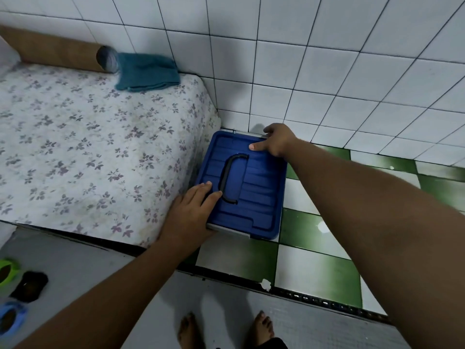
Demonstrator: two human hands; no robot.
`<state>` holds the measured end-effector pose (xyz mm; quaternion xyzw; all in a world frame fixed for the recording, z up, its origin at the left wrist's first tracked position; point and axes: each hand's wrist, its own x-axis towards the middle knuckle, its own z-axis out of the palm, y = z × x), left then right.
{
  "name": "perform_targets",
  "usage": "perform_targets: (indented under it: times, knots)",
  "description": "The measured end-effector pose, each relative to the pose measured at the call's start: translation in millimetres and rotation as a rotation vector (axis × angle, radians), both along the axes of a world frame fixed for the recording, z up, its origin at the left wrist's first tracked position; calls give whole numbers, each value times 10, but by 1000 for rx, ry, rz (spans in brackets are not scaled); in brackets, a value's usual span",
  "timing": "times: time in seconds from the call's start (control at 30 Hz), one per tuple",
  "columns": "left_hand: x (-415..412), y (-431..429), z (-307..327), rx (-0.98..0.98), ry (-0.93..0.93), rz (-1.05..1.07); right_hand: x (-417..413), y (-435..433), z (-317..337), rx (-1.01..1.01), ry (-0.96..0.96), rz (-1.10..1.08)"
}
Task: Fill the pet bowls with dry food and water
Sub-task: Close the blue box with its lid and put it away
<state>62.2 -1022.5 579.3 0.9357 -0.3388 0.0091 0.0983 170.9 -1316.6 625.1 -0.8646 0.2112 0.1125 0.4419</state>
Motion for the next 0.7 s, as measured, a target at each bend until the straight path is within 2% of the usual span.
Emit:
perform_targets:
  times: [0.2, 0.4, 0.7]
  knots:
    - [37, 34, 57, -27, 24, -30, 0, 27, 45, -52, -3, 81]
    - [73, 54, 66, -33, 9, -57, -130, 107, 18, -130, -123, 70]
    - [37, 72, 2, -237, 85, -18, -167, 125, -136, -154, -188, 6]
